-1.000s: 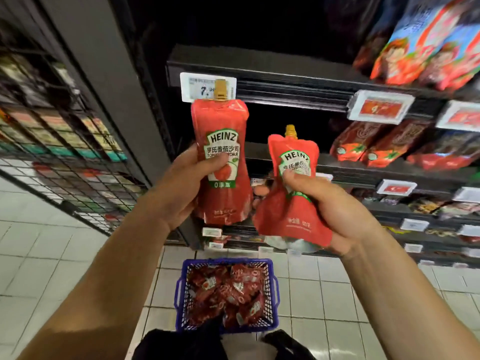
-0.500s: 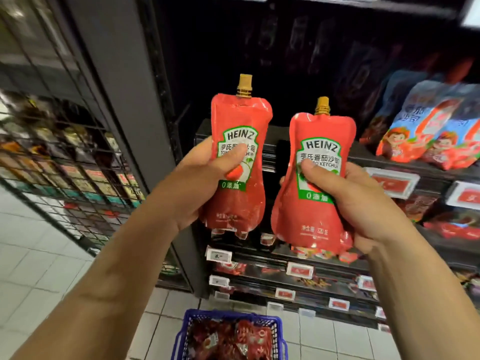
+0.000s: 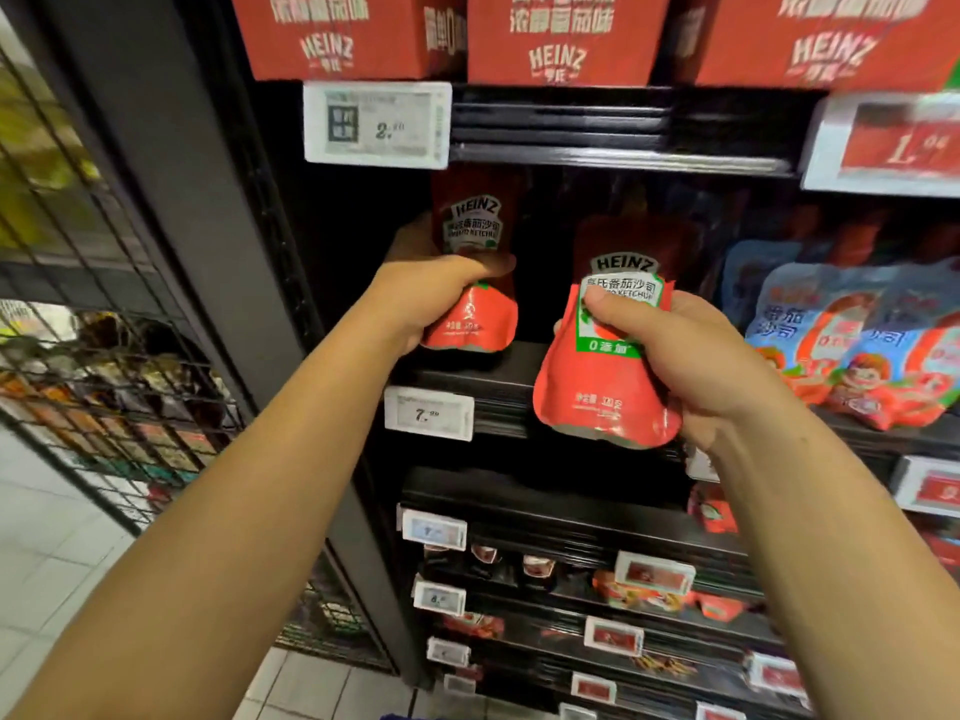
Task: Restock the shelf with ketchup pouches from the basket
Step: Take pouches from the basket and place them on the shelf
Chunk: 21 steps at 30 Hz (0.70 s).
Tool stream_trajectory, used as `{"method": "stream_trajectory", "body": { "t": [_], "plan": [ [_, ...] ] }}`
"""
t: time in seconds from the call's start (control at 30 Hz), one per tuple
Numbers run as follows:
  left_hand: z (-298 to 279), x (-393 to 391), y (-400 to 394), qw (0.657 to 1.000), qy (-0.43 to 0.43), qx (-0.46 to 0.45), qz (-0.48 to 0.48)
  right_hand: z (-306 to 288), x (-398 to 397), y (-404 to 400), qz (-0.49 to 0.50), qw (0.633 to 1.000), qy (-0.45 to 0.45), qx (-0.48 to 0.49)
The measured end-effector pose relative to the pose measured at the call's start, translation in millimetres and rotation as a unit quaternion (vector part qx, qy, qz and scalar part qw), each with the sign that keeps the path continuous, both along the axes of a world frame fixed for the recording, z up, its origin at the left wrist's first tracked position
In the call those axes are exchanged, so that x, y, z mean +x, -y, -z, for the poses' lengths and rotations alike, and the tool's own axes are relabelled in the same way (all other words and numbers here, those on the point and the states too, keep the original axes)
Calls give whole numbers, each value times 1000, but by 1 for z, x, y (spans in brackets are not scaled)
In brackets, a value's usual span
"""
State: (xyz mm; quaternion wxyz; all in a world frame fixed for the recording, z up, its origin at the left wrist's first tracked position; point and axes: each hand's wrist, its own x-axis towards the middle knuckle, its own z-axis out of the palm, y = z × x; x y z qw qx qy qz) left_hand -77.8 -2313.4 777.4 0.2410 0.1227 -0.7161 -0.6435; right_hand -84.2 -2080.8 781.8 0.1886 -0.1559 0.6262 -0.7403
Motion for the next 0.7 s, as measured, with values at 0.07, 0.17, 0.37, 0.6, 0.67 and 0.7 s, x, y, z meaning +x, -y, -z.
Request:
{"method": "stream_trajectory", "body": {
  "t": [0.07, 0.17, 0.37, 0.6, 0.67, 0.7],
  "plan": [
    [4, -19, 9, 1000, -10, -24, -11, -2, -7, 3, 1, 1000, 3, 12],
    [14, -40, 23, 997, -33, -67, -27, -4, -14, 6, 13, 999, 23, 30],
    [39, -53, 36, 990, -107, -76, -57, -4, -36, 18, 80, 992, 30, 96],
    [49, -62, 45, 985, -68, -159, -9, -9, -78, 63, 60, 996, -27, 52],
    [50, -64, 47, 984, -59, -168, -12, -10, -91, 73, 73, 994, -51, 63],
    [50, -65, 48, 983, -59, -171, -19, -10, -97, 78, 75, 993, -61, 65]
  ]
}}
